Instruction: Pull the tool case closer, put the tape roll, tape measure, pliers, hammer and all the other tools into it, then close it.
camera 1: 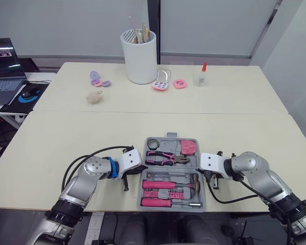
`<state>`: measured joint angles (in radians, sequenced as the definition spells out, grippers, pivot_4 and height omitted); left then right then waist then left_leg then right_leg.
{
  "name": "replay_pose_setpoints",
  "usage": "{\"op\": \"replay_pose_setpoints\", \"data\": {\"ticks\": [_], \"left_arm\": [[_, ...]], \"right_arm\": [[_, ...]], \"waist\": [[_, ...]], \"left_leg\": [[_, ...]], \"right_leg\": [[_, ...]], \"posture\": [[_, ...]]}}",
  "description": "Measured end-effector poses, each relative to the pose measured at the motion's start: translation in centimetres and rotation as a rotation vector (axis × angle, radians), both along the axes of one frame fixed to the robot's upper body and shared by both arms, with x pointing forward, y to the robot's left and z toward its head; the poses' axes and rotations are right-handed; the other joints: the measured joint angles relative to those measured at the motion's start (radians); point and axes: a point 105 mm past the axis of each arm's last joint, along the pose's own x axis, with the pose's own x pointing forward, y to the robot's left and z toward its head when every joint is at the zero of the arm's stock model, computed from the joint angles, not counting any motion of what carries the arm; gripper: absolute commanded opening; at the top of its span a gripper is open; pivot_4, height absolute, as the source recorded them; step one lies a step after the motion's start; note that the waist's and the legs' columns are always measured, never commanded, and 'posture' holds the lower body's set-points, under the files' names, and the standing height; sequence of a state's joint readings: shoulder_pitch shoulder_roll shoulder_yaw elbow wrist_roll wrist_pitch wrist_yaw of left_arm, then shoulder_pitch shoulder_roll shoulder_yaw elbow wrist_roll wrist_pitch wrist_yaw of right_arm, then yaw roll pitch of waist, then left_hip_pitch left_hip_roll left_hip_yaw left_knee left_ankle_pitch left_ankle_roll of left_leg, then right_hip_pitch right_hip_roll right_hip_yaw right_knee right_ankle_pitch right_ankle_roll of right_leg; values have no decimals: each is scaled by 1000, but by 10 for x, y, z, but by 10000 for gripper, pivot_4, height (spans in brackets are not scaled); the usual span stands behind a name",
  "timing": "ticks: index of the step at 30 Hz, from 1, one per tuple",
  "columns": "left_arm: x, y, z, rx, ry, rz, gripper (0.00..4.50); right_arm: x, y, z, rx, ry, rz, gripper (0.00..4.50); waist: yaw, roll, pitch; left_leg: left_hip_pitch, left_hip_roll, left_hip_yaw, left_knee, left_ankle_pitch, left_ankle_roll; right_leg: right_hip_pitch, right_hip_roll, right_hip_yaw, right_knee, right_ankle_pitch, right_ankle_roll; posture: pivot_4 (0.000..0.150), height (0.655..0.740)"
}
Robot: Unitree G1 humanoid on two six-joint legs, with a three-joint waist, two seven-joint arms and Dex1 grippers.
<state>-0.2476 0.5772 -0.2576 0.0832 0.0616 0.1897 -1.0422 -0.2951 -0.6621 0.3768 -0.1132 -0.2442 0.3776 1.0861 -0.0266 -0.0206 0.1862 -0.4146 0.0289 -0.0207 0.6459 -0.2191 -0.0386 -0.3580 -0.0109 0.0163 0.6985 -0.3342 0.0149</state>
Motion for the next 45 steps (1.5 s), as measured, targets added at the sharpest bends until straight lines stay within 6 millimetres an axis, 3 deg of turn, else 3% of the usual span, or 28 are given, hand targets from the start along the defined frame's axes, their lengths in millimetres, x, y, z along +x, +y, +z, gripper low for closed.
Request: {"op": "replay_pose_setpoints", "data": {"ticks": [13,17,21,26,33,37,40,45], "left_arm": [[-2,10,2,10,-12,0,188],[-10,37,3,37,-17,21,188],[-7,59,17,57,-86,45,188],[-14,58,35,-58,-111,37,0],[-49,22,58,-193,-83,-138,0],[-62,-2,53,-217,-52,-222,0],[-69,-21,40,-247,-14,-257,0],[-68,-36,21,-233,-12,-283,0]], "right_arm": [[6,-5,0,7,-16,20,0],[15,-32,6,-44,-47,-31,0],[22,-52,11,-16,-43,-110,0],[35,-58,35,313,64,-362,11067],[46,-65,60,638,305,-668,30750],[45,-63,58,704,398,-737,44488],[42,-56,54,751,473,-757,44825],[42,-56,53,783,499,-791,44825]], "waist": [[-4,0,0],[-2,0,0],[-2,0,0],[-3,0,0],[-4,0,0],[-2,0,0],[-2,0,0],[-2,1,0]], "left_leg": [[0,1,0,0,0,0],[0,1,0,-1,0,0],[0,0,1,0,0,0],[0,0,1,-1,0,0],[0,0,1,-1,0,0],[0,0,1,-1,0,0],[-1,-1,1,-1,0,0],[-1,0,1,-1,0,0]], "right_leg": [[0,0,1,0,0,0],[-1,0,0,0,0,0],[0,-1,0,0,0,0],[0,-2,0,0,0,0],[0,-2,1,0,0,0],[0,-2,1,-1,0,0],[-1,-2,1,-1,0,0],[-1,-1,1,-1,0,0]], "posture": [[1500,7400],[1500,7400],[1500,7400],[1500,7400],[1500,7400],[1500,7400],[1500,7400],[1500,7400]]}}
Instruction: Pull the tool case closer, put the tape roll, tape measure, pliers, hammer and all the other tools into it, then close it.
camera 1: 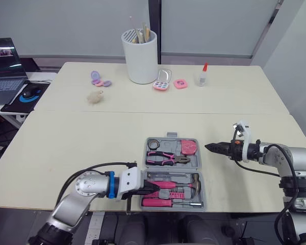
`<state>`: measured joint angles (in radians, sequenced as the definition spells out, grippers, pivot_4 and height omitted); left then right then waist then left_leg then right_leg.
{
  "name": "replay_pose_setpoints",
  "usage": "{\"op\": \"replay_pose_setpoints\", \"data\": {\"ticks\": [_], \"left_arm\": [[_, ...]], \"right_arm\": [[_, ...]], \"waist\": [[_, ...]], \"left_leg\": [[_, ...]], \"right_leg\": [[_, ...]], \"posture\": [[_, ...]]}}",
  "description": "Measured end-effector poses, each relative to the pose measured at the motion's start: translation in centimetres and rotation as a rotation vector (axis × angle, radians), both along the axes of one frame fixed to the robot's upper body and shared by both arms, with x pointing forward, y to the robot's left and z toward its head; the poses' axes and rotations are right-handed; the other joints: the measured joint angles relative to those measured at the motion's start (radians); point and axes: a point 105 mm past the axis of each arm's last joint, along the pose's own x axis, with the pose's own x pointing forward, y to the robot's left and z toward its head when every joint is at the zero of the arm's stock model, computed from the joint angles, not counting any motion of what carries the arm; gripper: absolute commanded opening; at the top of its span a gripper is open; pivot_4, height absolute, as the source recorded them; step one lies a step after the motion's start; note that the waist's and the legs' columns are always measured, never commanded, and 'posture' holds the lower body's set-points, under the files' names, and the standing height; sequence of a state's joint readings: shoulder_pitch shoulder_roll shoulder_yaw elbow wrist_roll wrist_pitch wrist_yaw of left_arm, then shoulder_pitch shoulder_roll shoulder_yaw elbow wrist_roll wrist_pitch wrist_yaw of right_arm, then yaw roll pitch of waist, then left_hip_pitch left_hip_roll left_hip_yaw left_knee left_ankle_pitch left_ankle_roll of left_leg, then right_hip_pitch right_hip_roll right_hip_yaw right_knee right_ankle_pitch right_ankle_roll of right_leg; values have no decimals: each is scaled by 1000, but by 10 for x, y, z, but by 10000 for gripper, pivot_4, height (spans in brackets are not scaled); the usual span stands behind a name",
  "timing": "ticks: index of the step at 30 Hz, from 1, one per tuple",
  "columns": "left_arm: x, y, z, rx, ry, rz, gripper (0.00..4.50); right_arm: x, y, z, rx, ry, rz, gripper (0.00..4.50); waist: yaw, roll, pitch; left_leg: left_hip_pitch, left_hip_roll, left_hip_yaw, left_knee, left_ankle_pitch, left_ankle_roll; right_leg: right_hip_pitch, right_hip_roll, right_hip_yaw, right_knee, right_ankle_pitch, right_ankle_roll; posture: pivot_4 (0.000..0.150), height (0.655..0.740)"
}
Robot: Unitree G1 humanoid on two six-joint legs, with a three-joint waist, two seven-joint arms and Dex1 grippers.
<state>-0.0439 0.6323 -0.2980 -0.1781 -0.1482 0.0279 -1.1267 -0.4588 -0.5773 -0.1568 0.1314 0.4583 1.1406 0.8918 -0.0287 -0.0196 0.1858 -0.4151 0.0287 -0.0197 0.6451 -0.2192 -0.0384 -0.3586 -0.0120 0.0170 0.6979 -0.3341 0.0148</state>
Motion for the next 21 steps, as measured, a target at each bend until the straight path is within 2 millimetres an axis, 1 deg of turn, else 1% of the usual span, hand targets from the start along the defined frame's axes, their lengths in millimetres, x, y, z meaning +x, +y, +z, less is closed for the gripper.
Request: {"op": "replay_pose_setpoints", "data": {"ticks": [2,5,9,13,17,21], "left_arm": [[3,-4,-9,4,6,-1,0],[7,-12,-16,3,1,-11,0],[9,-19,-29,-6,10,-19,0],[9,-22,-31,-28,-2,-40,0],[8,-20,-34,-56,-26,-54,0],[8,-20,-35,-68,-41,-65,0]], "right_arm": [[0,0,-1,-1,4,-7,44825],[1,0,-3,-3,3,-14,44825],[0,6,-4,25,10,-10,44825],[-1,16,-6,79,27,4,44825],[0,13,-11,76,45,-18,44825],[0,13,-12,76,49,-20,44825]], "waist": [[0,0,0],[0,0,0],[-2,0,0],[-1,1,-1],[-1,1,-1],[-1,4,-2]], "left_leg": [[0,0,0,0,0,0],[0,0,0,0,0,0],[0,0,0,0,0,0],[0,0,0,0,0,0],[0,0,0,0,0,0],[0,0,0,0,0,0]], "right_leg": [[0,0,0,0,0,0],[0,0,0,0,0,0],[0,0,0,0,0,0],[0,0,0,0,0,0],[0,0,0,0,0,0],[0,0,0,0,0,0]], "posture": [[1500,7400],[1500,7400],[1500,7400],[1500,7400],[1500,7400],[1500,7400]]}}
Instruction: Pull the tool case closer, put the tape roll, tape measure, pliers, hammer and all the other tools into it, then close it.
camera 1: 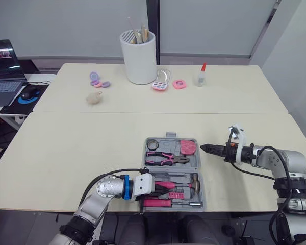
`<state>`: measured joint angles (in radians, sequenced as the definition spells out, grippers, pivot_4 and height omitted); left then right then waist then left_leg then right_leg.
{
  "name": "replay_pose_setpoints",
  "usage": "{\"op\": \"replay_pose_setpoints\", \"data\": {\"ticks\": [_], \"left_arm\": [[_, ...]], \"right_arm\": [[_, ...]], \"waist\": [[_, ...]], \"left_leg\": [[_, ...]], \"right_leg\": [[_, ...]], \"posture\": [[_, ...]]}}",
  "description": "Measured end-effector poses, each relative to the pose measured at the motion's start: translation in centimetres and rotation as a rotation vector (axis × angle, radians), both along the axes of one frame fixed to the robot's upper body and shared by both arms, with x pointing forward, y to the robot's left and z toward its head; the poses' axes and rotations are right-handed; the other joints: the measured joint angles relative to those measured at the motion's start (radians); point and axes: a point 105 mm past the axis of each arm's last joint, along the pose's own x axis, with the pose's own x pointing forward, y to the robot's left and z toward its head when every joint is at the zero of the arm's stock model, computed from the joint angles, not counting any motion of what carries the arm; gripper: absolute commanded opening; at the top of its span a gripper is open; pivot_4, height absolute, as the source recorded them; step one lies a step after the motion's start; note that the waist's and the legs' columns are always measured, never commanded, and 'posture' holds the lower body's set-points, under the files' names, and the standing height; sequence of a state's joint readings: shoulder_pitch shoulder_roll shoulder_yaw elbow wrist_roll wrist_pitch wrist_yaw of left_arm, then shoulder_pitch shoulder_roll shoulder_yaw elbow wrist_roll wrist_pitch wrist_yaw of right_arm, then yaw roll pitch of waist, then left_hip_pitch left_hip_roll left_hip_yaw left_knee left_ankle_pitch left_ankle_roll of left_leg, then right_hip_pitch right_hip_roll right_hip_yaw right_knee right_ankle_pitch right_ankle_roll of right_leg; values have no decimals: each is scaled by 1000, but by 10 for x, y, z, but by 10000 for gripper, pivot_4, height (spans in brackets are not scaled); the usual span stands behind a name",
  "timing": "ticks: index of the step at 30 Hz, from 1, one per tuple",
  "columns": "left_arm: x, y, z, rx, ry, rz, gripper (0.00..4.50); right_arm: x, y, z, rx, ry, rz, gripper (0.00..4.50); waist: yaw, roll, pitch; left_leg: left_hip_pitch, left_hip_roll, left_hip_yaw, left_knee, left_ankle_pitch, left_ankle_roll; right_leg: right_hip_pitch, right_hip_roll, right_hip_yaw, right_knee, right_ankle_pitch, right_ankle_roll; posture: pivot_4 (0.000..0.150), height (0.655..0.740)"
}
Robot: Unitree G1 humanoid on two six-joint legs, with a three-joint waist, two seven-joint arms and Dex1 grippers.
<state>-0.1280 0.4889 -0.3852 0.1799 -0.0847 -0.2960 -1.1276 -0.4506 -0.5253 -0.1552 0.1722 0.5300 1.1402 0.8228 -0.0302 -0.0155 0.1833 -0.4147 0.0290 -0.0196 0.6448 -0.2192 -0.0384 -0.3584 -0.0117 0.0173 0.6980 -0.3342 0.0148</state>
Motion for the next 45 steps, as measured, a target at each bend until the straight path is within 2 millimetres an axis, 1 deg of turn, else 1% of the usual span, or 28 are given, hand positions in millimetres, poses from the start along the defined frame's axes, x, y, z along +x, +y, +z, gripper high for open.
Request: {"op": "replay_pose_setpoints", "data": {"ticks": [7,19,25,29,33,38,45], "left_arm": [[-4,-1,0,-29,22,-14,0],[-8,1,0,-4,43,-68,0],[-6,-1,-4,9,41,-68,0],[-4,0,-7,24,33,-65,0],[-6,1,-10,31,42,-63,0],[-10,4,-13,38,44,-62,0],[-13,9,-12,58,41,-54,0]], "right_arm": [[1,0,-2,-6,4,-11,44825],[2,5,-4,9,12,-7,44825],[4,5,-16,28,55,-35,44825],[9,13,-26,54,82,-34,44825],[21,22,-30,66,70,-26,44825],[31,33,-32,112,70,-3,44825],[37,49,-39,129,75,56,44825]], "waist": [[0,0,0],[0,0,0],[0,1,-1],[-3,5,-3],[-5,5,-4],[-13,4,-6],[-30,-2,-18]], "left_leg": [[0,0,0,0,0,0],[0,0,0,0,0,0],[0,0,0,0,0,0],[2,0,1,0,0,0],[12,1,4,-3,0,0],[15,3,6,-4,0,0],[18,5,7,-8,0,0]], "right_leg": [[0,0,0,0,0,0],[0,1,0,0,0,0],[0,2,0,0,0,0],[1,4,1,0,0,0],[9,4,4,0,0,0],[10,5,6,-1,0,0],[10,6,8,-1,0,0]], "posture": [[1500,7400],[1500,7400],[1500,7400],[1500,7400],[1500,7400],[1500,7400],[1500,7400]]}}
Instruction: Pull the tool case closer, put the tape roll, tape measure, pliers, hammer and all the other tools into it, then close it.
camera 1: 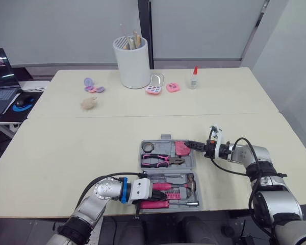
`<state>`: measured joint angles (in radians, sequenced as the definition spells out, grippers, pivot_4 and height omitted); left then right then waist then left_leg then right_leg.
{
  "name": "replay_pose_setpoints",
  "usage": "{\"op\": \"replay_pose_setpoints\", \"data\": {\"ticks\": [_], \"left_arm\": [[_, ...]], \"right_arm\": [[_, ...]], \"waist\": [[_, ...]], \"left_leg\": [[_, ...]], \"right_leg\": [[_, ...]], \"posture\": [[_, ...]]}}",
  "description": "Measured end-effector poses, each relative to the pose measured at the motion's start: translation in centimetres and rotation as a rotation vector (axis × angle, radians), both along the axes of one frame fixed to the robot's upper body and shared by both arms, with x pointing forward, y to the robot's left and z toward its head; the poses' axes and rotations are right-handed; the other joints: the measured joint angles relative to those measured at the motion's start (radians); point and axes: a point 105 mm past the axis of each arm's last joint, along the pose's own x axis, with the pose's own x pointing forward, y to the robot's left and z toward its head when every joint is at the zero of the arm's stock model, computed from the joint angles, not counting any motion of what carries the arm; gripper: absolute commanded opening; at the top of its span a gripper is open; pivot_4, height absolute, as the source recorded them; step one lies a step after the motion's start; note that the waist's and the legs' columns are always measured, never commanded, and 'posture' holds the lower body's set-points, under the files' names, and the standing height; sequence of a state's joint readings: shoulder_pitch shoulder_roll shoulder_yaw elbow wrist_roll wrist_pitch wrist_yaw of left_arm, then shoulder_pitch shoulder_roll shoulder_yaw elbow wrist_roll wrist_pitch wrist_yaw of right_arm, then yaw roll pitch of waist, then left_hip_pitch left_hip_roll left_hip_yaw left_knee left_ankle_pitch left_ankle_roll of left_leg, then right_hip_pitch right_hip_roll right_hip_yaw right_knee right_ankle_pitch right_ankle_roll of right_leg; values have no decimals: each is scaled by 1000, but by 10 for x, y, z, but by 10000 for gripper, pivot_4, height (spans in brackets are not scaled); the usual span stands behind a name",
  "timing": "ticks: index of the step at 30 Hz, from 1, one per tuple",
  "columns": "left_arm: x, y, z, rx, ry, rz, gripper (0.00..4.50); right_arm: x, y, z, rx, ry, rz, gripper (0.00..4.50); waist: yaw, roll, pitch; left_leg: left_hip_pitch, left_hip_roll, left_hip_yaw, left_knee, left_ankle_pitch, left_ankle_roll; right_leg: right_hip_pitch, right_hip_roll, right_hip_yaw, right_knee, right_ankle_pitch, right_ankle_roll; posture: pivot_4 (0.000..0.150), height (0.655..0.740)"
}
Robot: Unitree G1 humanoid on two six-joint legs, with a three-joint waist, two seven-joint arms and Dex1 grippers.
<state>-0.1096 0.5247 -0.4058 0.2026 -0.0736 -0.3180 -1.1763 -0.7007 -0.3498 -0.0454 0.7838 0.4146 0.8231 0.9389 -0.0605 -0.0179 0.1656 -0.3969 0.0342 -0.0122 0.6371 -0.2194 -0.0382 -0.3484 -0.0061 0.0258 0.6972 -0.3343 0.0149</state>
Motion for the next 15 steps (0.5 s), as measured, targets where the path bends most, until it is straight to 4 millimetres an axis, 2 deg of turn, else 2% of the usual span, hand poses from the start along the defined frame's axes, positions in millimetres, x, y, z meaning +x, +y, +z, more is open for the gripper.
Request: {"op": "replay_pose_setpoints", "data": {"ticks": [5,15], "left_arm": [[-2,2,0,11,3,6,0],[-3,4,2,25,-2,-2,0]], "right_arm": [[1,10,0,33,-5,37,44825],[-3,17,3,112,9,93,44825]], "waist": [[-1,-2,-3],[-1,-2,-3]], "left_leg": [[6,2,11,-7,0,0],[5,6,18,-9,0,0]], "right_leg": [[-1,2,10,-1,0,0],[-6,5,16,-2,0,0]], "posture": [[1500,7400],[1500,7400]]}}
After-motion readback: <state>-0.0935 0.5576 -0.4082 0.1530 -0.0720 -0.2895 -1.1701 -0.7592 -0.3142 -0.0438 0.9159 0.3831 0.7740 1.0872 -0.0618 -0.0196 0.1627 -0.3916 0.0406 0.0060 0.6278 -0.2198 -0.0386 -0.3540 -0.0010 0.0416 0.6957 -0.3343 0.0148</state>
